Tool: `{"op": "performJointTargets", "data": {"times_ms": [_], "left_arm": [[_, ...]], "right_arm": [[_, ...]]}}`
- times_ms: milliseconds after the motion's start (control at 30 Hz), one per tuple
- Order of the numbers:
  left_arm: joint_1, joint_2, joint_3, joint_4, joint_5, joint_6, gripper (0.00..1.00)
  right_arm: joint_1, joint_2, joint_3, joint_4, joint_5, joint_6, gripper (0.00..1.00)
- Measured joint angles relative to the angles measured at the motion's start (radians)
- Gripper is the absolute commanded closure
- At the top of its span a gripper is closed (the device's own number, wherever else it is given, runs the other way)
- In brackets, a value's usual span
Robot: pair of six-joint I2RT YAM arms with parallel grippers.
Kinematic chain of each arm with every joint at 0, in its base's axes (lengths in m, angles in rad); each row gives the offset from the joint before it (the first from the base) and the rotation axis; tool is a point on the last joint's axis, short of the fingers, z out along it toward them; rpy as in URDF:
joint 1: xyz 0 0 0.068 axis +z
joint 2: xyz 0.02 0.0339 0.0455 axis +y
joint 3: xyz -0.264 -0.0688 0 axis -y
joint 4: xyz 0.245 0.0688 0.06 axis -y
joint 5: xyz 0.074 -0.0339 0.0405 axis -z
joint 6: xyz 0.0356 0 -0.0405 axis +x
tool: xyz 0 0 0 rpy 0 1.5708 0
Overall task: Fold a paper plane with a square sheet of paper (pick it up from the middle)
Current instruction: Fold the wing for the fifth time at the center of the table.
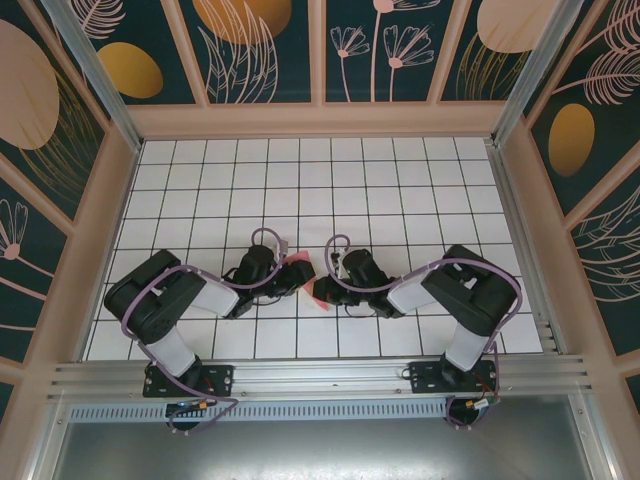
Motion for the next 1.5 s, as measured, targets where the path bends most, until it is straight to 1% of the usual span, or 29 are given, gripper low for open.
{"op": "performJointTargets", "data": {"times_ms": [100,300,467,633,700,800,867,933,1033,1433,1500], "left_arm": [[0.000,0.000,0.000,0.000,0.000,0.000,0.54],[0.000,0.000,0.000,-0.001,0.000,0.003,0.54],[0.000,0.000,0.000,-0.001,0.000,0.004,0.55],[0.000,0.000,0.000,-0.002,0.000,0.004,0.55],[0.000,0.000,0.000,-0.003,0.000,0.005,0.55],[0.000,-0.001,0.000,-0.003,0.002,0.008,0.55],[0.000,-0.001,0.000,-0.003,0.002,0.009,0.55],[0.000,-0.001,0.000,-0.003,0.003,0.011,0.55],[0.000,-0.001,0.000,-0.003,0.003,0.011,0.55],[0.000,-0.001,0.000,-0.006,-0.001,0.010,0.56],[0.000,0.000,0.000,-0.007,-0.001,0.010,0.57]], "right_arm": [[0.006,-0.023,0.018,-0.066,0.011,-0.019,0.81],[0.010,-0.082,0.024,-0.201,0.021,-0.064,0.81],[0.011,-0.102,0.023,-0.230,0.021,-0.079,0.79],[0.011,-0.158,0.023,-0.273,0.042,-0.103,0.78],[0.011,-0.169,0.023,-0.280,0.050,-0.111,0.79],[0.011,-0.169,0.024,-0.293,0.060,-0.128,0.86],[0.011,-0.168,0.024,-0.298,0.058,-0.133,0.87],[0.011,-0.162,0.025,-0.298,0.049,-0.137,0.92],[0.013,-0.144,0.025,-0.294,0.037,-0.150,0.96],[0.055,-0.088,0.043,-0.287,0.031,-0.203,0.95],[0.055,-0.088,0.043,-0.287,0.032,-0.202,0.93]]}}
